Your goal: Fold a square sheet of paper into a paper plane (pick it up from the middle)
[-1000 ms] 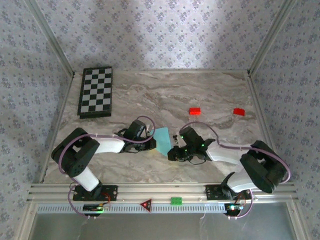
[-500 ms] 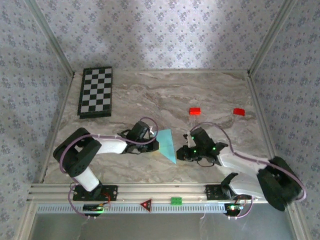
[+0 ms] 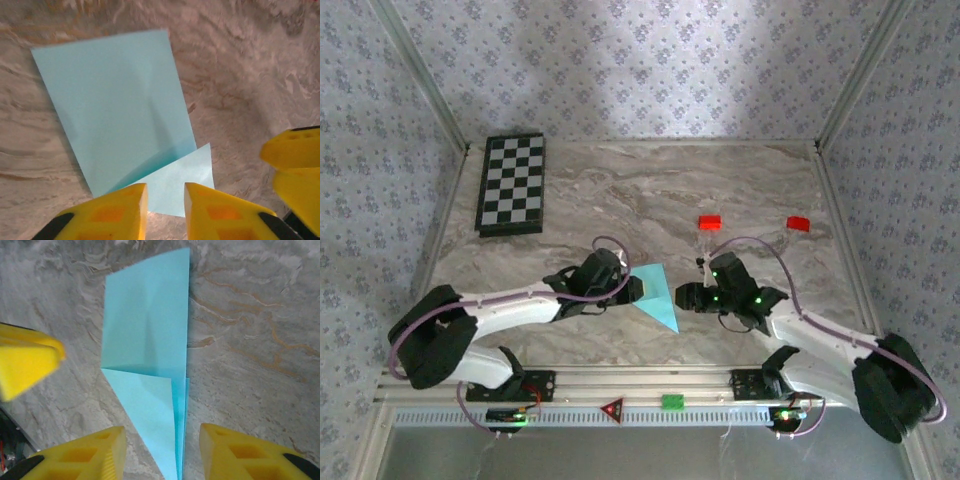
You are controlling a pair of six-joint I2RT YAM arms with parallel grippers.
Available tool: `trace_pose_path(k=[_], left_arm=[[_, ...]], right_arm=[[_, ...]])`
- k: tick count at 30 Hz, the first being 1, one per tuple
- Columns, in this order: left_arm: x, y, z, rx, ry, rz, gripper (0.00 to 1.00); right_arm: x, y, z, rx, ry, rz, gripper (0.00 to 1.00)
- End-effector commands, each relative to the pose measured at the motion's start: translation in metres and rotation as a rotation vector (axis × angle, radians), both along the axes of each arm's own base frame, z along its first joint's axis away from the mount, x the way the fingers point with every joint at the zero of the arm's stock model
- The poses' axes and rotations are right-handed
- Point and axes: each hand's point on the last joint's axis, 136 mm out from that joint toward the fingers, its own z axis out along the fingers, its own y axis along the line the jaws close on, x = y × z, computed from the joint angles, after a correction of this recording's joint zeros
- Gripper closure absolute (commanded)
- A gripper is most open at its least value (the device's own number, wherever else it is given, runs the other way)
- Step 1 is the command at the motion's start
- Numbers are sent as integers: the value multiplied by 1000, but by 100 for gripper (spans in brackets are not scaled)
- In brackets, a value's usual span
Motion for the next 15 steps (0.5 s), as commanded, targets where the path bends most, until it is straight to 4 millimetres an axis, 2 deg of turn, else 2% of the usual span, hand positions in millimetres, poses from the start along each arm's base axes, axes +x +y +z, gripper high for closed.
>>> trace_pose_path(k=[1,5,11,15], left_arm=[[7,15,4,37,-17,47,66],[6,26,1,0,3,77,60],[9,39,-4,-87,53,116,55],[12,40,-2,-119,71,119,52]], right_arm=[[4,13,0,40,9,45,56],[8,20,-14,49,95,65,57],[17,35,-17,130,149,101,60],[18,35,-21,135,166,108,67]])
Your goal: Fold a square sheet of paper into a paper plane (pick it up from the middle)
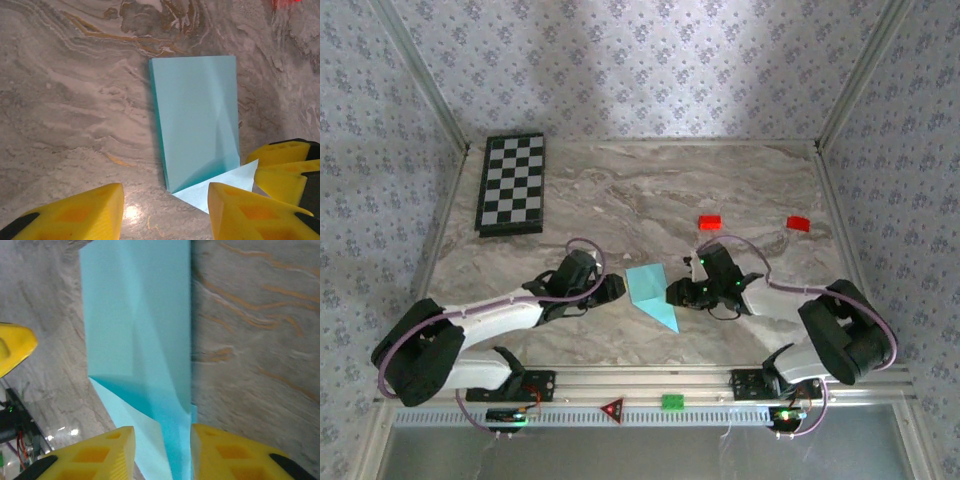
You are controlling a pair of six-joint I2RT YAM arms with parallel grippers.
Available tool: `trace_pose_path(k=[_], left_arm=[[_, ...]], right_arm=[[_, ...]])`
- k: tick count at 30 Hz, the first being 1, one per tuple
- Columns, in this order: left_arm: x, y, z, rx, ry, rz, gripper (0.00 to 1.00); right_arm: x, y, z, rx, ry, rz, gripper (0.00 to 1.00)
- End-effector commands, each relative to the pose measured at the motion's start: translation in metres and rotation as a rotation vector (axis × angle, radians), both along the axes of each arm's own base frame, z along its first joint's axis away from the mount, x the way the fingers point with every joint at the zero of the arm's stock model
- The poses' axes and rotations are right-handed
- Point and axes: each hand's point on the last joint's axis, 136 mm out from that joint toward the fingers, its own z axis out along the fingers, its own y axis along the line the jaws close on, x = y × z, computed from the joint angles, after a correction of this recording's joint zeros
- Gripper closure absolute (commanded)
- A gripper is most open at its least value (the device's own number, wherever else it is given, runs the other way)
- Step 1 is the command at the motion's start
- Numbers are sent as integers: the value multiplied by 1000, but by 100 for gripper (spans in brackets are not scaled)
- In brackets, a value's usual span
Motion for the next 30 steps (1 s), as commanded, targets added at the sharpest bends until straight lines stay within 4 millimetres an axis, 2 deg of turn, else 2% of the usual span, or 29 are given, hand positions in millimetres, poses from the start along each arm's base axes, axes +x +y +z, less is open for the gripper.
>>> trace_pose_path(k=[1,12,17,22,30], left_arm=[[6,-10,18,-99,-9,-16,52],[11,-20,7,-162,76,-46,51],[11,-23,-2,-131,111,-69,48],[13,-30,0,-155,124,-97,41],[15,-41,1,-174,145,-133,37]], right_arm=[[6,8,10,59,-5,27,69],[5,9,13,127,15,57,80],[6,6,13,136,17,51,87],[7,5,19,172,-3,54,92],[10,2,31,291,-17,44,93]])
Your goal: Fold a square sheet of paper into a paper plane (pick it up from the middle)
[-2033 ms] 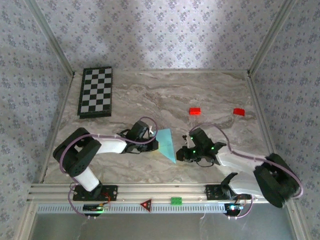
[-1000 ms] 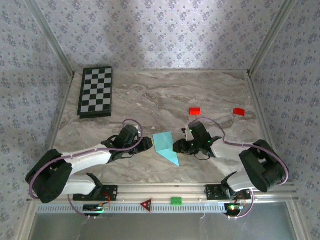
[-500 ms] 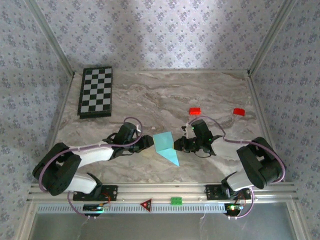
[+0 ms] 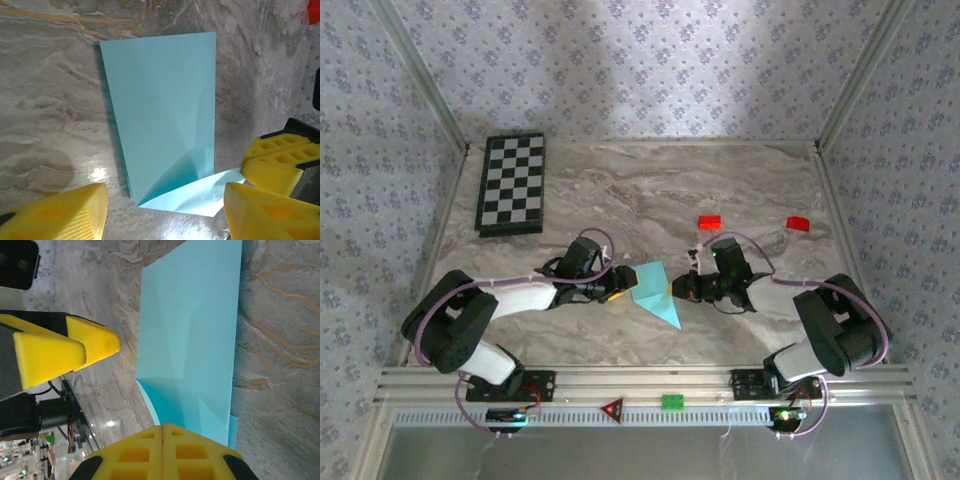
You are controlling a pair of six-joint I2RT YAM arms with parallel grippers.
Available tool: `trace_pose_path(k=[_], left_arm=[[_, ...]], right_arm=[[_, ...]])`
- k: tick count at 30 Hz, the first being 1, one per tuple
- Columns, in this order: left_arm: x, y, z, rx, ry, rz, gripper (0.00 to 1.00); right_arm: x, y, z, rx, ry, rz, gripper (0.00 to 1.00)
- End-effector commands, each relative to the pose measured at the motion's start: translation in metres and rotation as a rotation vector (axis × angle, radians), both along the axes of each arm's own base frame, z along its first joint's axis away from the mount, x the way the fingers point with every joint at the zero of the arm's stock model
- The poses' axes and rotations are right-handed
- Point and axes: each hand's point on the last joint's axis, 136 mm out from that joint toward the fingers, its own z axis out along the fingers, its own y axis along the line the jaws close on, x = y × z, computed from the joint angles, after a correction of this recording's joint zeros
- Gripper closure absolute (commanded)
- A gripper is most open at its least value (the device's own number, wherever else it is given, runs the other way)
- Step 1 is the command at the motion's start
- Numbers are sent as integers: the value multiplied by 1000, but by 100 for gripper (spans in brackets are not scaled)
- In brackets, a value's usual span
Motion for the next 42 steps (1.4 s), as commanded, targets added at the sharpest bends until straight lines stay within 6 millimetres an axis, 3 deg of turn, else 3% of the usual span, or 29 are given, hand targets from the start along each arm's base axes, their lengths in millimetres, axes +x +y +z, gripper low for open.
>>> trace_pose_path(k=[1,19,28,35,42], left_arm=[[5,-9,10,-38,-18,-35,36],[14,-31,9,-96,12,-72,36],[23,-45,1,-131,28,-83,50],[26,-47,-2,-140,37,-76,55],[26,-46,-3,-144,43,-68,71]], right_arm=[[-1,1,13,102,-10,7,93],[3,-15,21,177,-9,-33,93],[0,-15,22,192,-1,-29,93],[-1,-16,21,193,2,-27,92],[-2,-19,14,167,13,-36,89]])
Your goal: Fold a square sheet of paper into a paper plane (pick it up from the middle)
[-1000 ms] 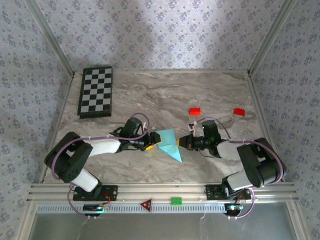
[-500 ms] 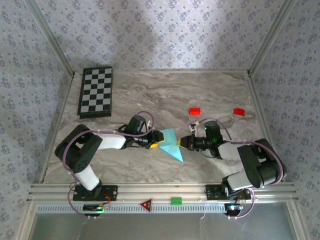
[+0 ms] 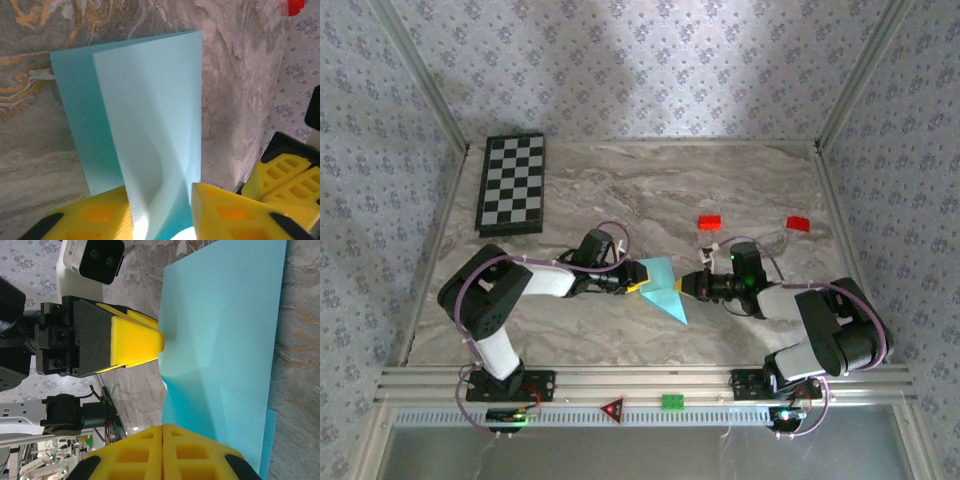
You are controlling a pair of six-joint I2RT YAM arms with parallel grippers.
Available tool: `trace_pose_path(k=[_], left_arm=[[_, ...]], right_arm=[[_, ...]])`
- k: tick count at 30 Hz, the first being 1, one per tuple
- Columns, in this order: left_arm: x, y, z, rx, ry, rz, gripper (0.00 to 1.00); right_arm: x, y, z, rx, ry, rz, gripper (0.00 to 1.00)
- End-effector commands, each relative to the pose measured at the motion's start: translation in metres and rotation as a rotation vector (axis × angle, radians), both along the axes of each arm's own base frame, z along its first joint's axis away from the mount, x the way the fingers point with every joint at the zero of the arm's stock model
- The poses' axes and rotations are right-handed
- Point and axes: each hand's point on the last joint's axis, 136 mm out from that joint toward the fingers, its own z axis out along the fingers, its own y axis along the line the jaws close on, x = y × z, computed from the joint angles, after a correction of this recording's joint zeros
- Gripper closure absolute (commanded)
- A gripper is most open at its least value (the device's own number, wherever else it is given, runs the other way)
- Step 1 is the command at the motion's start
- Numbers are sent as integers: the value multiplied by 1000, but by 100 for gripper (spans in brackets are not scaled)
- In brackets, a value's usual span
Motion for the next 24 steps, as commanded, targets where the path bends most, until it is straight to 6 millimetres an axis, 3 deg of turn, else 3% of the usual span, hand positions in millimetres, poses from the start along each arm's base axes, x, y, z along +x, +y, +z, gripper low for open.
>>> trace_pose_path(k=[1,5,15,24], left_arm=[[6,-5,7,-29,-16,-3,73],[7,-4,9,-33,-26,3,76],[8,-17,21,-107,-38,-41,71],[8,-25,22,-127,-33,-65,69]], right_arm=[[-5,-4,-5,-16,19,4,87],[-1,-12,-17,-122,28,-33,73],[-4,-34,-30,-367,-4,-51,59],[-3,-26,-36,-362,24,-27,62]])
